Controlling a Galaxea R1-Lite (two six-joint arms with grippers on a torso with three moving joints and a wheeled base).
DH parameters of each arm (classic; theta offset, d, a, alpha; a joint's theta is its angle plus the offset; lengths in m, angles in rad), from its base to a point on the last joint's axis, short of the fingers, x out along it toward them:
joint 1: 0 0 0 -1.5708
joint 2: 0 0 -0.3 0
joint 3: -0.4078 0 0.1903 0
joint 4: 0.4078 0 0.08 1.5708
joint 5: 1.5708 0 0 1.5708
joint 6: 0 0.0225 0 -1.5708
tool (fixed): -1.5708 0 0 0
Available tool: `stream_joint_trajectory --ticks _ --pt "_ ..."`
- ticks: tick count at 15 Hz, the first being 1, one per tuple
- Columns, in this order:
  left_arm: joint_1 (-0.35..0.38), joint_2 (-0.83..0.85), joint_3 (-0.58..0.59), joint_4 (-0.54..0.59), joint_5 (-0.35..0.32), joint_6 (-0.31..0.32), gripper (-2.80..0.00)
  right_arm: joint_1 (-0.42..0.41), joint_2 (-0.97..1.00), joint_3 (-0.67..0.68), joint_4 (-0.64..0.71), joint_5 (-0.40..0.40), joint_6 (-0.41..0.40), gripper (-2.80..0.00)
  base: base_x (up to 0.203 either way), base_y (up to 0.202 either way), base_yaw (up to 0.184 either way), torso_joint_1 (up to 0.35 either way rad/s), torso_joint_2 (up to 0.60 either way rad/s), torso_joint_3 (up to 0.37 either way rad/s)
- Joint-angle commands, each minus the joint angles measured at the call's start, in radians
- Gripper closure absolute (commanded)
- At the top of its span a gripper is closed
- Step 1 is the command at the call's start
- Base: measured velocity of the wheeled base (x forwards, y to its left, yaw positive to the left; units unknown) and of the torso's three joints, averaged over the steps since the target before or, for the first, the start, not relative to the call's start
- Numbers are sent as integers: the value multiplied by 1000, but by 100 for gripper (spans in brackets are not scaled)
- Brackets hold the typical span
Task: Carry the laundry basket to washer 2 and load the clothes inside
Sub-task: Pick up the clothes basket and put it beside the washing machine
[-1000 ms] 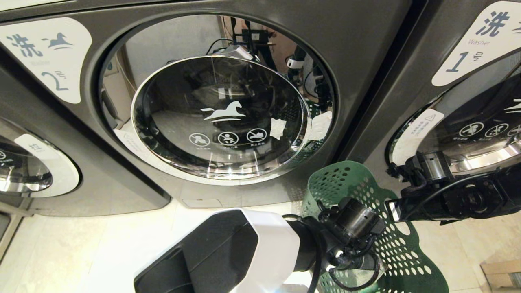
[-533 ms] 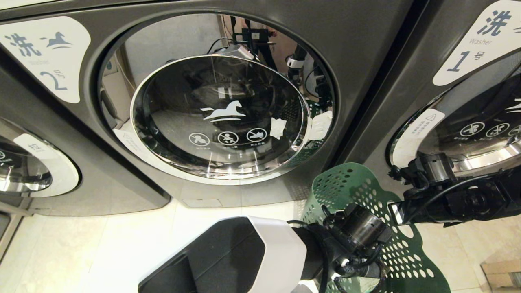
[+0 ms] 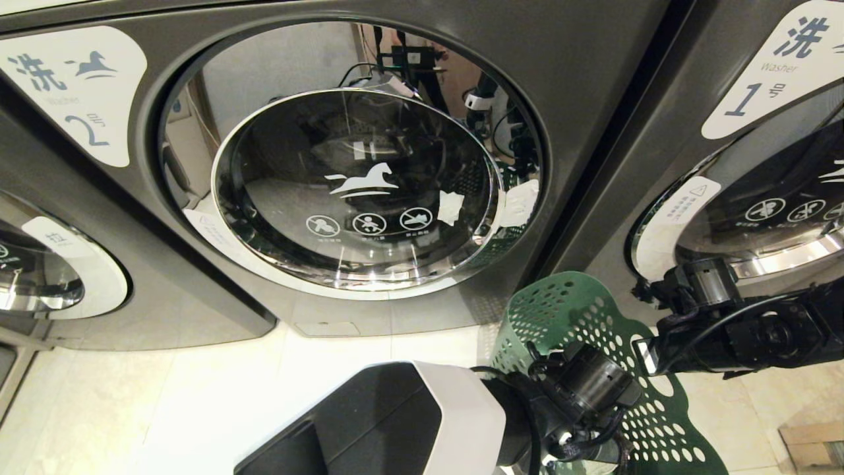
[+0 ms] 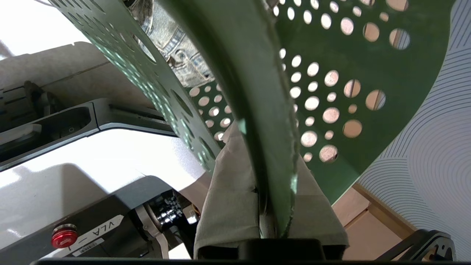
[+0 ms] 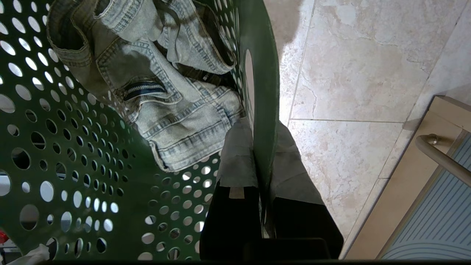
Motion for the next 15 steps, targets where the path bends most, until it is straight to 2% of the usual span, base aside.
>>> stream_joint_trajectory --ticks 1,3,5,15 --pt "2 2 0 1 0 -4 0 -4 0 2 -2 -1 -1 0 0 0 0 0 0 0" --pt "2 2 0 12 9 -3 0 -9 0 2 -2 -1 -2 0 0 0 0 0 0 0" --pt "2 2 0 10 51 1 0 -18 0 2 -2 -1 -9 0 0 0 0 0 0 0" --pt "0 4 0 4 49 37 0 -19 11 8 -3 4 -9 0 0 0 0 0 0 0"
